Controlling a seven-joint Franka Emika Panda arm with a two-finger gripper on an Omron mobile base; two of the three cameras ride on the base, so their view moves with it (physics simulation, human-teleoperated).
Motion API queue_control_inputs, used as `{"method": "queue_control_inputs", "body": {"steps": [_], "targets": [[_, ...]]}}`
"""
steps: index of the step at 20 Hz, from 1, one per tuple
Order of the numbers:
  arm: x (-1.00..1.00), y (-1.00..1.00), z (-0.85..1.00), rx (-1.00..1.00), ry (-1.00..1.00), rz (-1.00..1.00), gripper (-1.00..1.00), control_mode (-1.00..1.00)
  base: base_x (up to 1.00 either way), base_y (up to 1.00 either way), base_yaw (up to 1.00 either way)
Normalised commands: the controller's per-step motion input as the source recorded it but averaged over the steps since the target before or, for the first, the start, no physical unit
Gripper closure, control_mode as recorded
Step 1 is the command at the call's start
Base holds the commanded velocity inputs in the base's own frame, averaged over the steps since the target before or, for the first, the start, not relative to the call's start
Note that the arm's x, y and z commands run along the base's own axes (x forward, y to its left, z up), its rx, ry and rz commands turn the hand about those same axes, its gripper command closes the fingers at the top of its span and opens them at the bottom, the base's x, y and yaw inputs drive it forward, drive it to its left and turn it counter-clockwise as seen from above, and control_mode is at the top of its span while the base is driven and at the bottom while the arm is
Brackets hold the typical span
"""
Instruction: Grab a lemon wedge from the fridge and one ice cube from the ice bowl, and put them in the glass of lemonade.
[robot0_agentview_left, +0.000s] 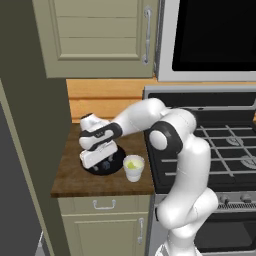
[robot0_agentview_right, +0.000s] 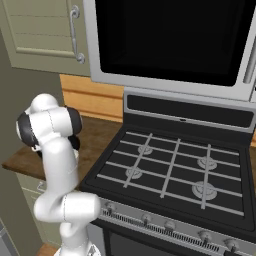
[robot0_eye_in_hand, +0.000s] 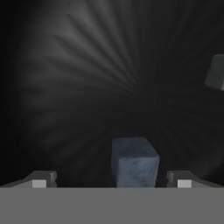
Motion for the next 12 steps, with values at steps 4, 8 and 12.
{"method": "queue_control_inputs", "body": {"steps": [4,8,12], "targets": [[0.01,-0.28,0.04,0.01,0.0,0.0,-1.0,-1.0,0.0,0.0,0.0],[0.0,-0.01,0.02,0.0,0.0,0.0,-1.0,-1.0,0.0,0.0,0.0],[0.09,0.0,0.0,0.0,0.0,0.0,-1.0,-1.0,0.0,0.0,0.0]]}}
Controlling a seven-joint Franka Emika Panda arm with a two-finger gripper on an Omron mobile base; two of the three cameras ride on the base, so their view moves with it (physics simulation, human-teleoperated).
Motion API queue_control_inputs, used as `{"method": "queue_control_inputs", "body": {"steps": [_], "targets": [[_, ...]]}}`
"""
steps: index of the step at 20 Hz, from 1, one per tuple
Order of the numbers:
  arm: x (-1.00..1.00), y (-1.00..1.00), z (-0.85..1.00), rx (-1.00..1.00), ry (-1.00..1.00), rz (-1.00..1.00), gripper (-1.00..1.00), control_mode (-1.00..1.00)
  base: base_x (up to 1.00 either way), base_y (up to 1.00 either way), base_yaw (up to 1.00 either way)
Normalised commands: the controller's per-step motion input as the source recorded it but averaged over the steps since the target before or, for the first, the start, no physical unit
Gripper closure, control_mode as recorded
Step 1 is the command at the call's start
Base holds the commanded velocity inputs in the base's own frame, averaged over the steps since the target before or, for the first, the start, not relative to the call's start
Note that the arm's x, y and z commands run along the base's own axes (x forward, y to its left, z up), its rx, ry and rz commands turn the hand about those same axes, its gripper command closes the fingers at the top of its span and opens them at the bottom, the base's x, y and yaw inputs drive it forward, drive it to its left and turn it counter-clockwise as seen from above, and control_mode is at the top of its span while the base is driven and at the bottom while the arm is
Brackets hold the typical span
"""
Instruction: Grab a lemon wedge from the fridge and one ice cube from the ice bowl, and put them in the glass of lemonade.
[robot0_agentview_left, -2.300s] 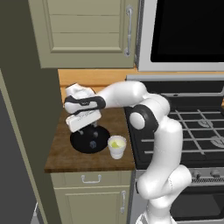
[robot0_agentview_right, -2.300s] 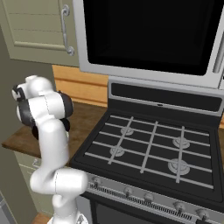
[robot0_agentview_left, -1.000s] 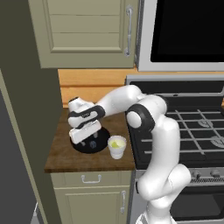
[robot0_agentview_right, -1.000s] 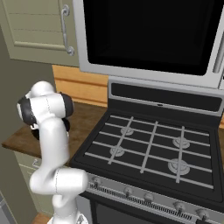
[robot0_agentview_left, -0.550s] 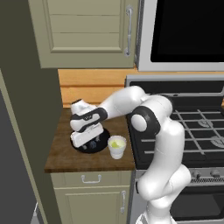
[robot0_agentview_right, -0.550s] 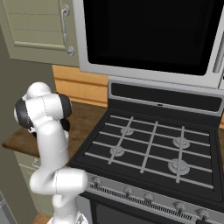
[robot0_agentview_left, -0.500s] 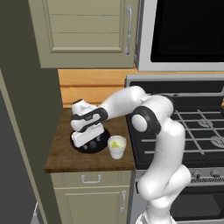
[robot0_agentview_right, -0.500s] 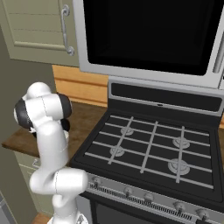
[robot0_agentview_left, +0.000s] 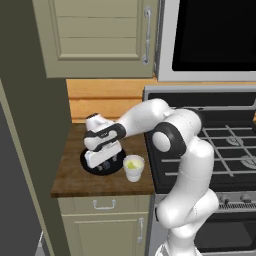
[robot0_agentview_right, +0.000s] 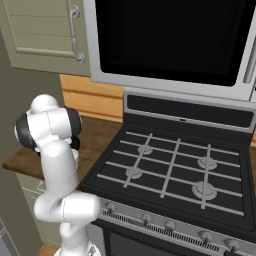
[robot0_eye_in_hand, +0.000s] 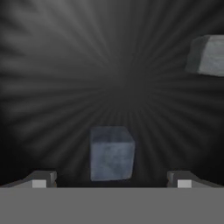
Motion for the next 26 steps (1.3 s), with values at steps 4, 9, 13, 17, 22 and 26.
{"method": "queue_control_inputs", "body": {"steps": [4,9,13,17,22,26], "targets": [[0.23,0.0,-0.32,0.0,0.0,0.0,-1.0,-1.0,0.0,0.0,0.0],[0.09,0.0,-0.37,0.01,0.0,0.0,-1.0,-1.0,0.0,0.0,0.0],[0.0,0.0,-0.1,0.0,0.0,0.0,-1.0,-1.0,0.0,0.0,0.0],[-0.13,0.0,0.0,0.0,0.0,0.0,-1.0,-1.0,0.0,0.0,0.0],[-0.21,0.0,0.0,0.0,-0.01,0.0,-1.0,-1.0,0.0,0.0,0.0],[0.03,0.0,0.0,0.01,-0.09,0.0,-1.0,-1.0,0.0,0.0,0.0]]}}
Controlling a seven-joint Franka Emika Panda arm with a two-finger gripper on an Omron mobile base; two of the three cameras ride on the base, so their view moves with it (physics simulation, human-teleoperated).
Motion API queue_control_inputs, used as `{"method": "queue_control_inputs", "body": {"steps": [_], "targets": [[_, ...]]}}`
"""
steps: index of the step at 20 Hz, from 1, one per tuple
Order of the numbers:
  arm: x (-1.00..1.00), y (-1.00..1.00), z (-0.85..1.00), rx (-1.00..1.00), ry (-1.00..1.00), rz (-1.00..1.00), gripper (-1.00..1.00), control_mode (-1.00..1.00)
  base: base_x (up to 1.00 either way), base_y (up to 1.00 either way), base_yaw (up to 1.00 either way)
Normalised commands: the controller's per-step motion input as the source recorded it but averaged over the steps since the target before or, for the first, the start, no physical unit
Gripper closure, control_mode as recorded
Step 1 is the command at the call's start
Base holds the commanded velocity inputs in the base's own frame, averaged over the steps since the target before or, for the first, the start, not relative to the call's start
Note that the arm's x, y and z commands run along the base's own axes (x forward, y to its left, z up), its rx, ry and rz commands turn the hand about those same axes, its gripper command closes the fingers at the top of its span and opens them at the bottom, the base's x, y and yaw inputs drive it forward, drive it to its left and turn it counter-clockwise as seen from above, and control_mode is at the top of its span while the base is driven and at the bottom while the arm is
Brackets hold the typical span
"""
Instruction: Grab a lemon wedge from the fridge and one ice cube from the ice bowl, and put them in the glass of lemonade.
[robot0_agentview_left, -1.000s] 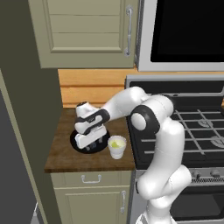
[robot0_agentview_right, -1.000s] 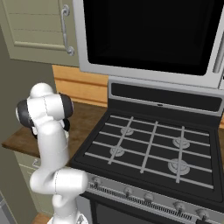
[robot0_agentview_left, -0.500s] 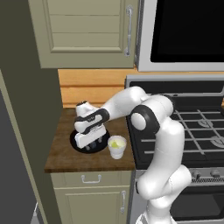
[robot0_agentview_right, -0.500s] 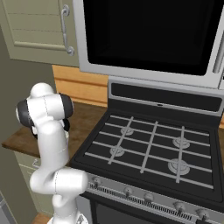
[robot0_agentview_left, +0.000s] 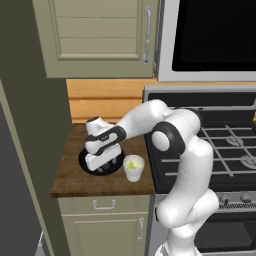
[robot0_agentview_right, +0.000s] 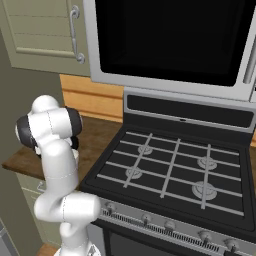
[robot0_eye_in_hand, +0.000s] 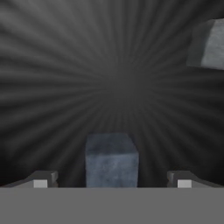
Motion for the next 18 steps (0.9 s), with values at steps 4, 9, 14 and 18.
{"method": "queue_control_inputs", "body": {"steps": [4,9,14,18], "targets": [[0.01,0.0,0.0,0.0,-0.12,0.0,-1.0,-1.0,0.0,0.0,0.0],[0.0,0.0,0.0,0.0,0.0,0.0,-1.0,-1.0,0.0,0.0,0.0],[0.12,0.0,-0.05,0.0,0.0,0.0,-1.0,-1.0,0.0,0.0,0.0],[0.11,0.0,0.0,0.0,0.0,0.0,-1.0,-1.0,0.0,0.0,0.0]]}}
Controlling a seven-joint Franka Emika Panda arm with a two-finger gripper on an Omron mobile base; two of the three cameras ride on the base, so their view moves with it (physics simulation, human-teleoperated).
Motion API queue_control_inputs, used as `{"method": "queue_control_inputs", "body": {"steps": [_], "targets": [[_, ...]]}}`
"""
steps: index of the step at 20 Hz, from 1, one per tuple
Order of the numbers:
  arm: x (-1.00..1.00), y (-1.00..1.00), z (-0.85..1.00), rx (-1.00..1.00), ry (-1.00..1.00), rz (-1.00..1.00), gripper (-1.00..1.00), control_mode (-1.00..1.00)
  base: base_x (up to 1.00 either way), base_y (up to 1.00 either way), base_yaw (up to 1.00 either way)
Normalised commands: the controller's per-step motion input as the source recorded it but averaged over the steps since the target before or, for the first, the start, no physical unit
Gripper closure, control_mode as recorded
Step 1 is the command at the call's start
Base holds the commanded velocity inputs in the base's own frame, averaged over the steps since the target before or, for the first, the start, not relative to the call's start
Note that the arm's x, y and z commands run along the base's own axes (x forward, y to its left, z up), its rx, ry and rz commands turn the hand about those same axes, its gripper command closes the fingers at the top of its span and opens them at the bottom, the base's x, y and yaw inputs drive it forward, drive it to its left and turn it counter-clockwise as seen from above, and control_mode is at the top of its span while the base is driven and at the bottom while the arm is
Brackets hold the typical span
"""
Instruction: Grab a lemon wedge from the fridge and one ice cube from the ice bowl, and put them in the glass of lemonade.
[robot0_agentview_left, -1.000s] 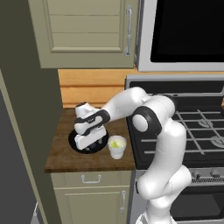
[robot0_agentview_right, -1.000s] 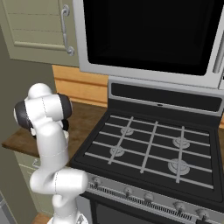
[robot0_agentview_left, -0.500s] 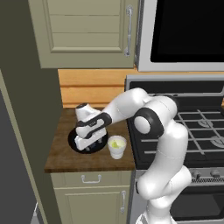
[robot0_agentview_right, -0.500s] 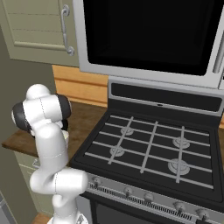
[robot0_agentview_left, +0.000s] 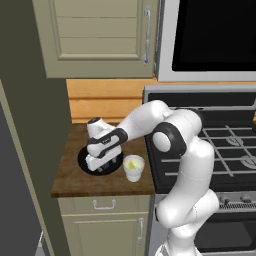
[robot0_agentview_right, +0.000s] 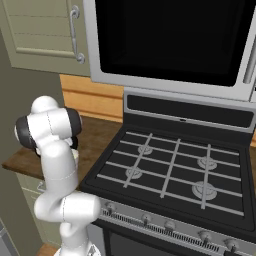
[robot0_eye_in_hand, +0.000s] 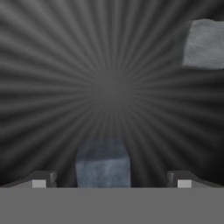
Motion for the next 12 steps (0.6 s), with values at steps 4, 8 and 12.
{"method": "queue_control_inputs", "body": {"steps": [4,8,12], "targets": [[0.0,0.0,0.0,0.0,0.0,0.0,-1.0,-1.0,0.0,0.0,0.0],[0.06,0.0,0.0,0.0,0.0,0.0,-1.0,-1.0,0.0,0.0,0.0],[0.28,0.0,0.0,0.0,0.0,0.0,-1.0,-1.0,0.0,0.0,0.0]]}}
